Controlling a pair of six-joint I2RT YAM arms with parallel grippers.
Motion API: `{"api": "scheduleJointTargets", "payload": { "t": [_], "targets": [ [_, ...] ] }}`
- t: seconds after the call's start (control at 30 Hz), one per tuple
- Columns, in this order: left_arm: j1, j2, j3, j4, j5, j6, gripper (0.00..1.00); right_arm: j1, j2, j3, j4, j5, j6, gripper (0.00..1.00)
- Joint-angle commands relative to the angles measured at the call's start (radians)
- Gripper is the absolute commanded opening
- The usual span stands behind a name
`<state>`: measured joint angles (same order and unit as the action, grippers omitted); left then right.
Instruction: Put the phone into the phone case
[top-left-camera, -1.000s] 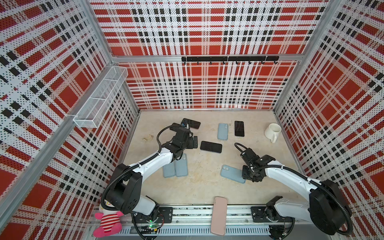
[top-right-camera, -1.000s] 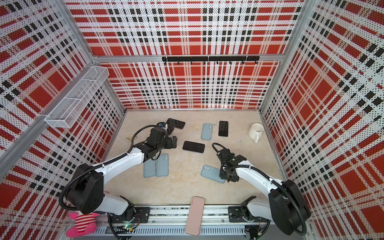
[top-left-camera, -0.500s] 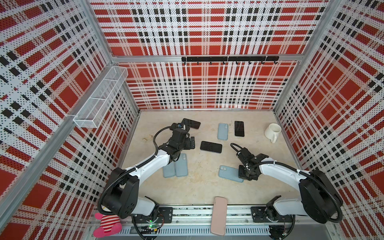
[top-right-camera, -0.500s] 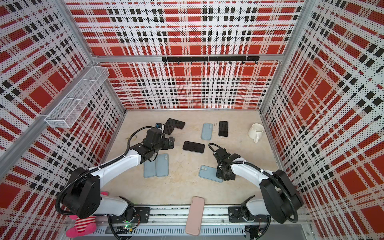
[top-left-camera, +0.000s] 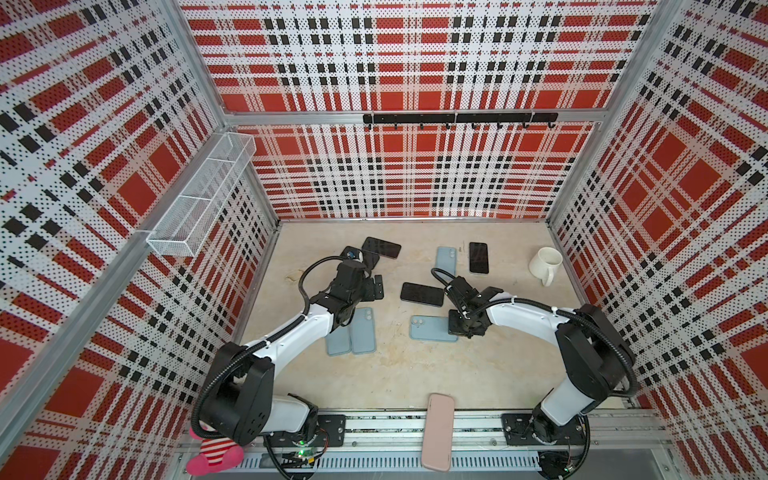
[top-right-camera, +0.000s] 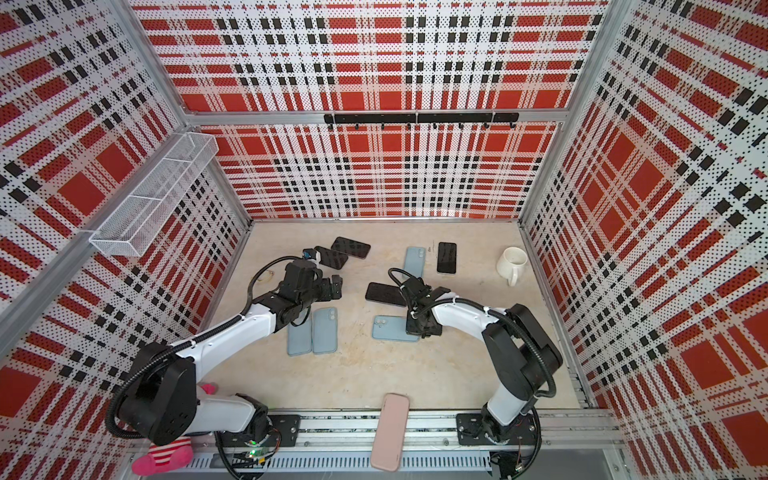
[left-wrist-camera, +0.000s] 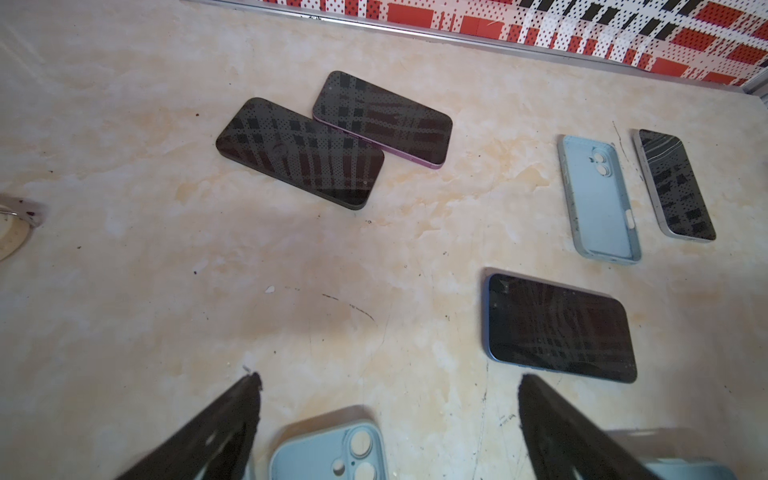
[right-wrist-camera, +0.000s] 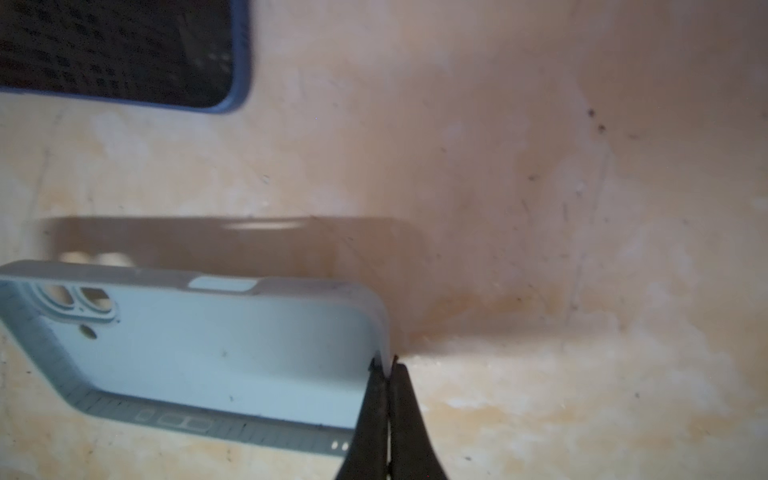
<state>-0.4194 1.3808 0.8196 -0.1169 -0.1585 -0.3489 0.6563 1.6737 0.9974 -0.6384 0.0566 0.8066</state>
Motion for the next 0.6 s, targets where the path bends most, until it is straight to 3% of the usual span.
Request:
{"api": "scheduleJointTargets", "payload": {
  "t": [0.0, 0.1, 0.3, 0.43, 0.57],
  "targets": [
    [0.009, -0.021, -0.007, 0.035, 0.012, -0.013, 0.98, 0.021, 0.039, 0.035, 0.028, -0.013, 0.021, 0.06],
    [0.01, -0.013, -0.006, 0.041, 0.016, -0.014, 0.98, 0.023, 0.034, 0.036, 0.018, -0.003, 0.023, 0.18],
    [0.007, 0.012, -0.005, 0.069, 0.041, -0.016, 0.98, 0.006, -0.077, 0.078, -0.136, 0.128, -0.008, 0.58],
    [-0.001, 0.029, -0.003, 0.098, 0.055, -0.015, 0.98, -0.107, -0.117, 0.097, -0.2, 0.181, -0.094, 0.73],
    [-0.033, 0.045, 0.01, 0.116, 0.066, -0.016, 0.98, -0.228, -0.045, 0.196, -0.204, 0.219, -0.24, 0.84]
  ]
}}
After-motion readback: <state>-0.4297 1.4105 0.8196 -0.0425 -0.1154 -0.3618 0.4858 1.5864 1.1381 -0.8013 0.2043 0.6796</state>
